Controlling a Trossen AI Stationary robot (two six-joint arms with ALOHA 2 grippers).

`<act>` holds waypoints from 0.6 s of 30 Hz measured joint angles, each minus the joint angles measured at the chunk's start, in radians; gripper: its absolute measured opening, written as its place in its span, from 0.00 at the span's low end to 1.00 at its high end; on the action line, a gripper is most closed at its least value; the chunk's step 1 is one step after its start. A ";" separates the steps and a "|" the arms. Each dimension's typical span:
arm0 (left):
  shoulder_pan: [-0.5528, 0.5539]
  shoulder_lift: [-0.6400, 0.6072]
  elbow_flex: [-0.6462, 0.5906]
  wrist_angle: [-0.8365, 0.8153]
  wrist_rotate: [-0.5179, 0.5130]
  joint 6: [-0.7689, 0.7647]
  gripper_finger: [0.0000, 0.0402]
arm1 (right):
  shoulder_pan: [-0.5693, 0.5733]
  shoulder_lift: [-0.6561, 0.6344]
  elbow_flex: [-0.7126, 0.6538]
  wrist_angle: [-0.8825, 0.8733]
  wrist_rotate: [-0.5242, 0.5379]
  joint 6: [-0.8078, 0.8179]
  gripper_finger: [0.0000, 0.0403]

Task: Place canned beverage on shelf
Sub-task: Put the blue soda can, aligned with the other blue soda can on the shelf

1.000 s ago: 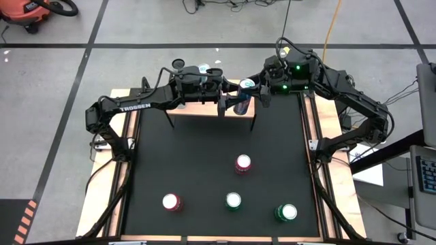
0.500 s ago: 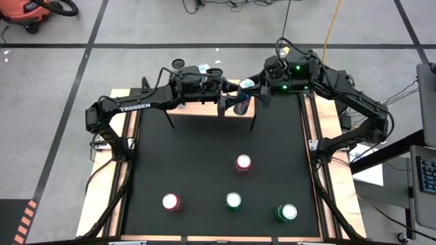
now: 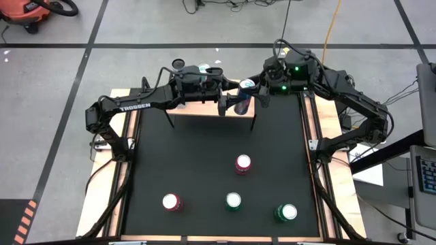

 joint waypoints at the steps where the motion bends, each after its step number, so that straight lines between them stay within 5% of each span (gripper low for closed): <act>1: 0.000 0.000 0.000 0.000 0.000 0.000 0.76 | 0.000 0.000 0.000 0.000 0.002 0.000 0.55; 7: 0.002 -0.027 0.000 -0.042 -0.048 0.008 0.88 | -0.006 0.000 0.000 -0.001 0.000 0.000 0.55; 18: 0.024 -0.189 -0.001 -0.154 -0.089 0.008 0.89 | -0.007 0.003 0.000 0.001 0.027 0.011 0.55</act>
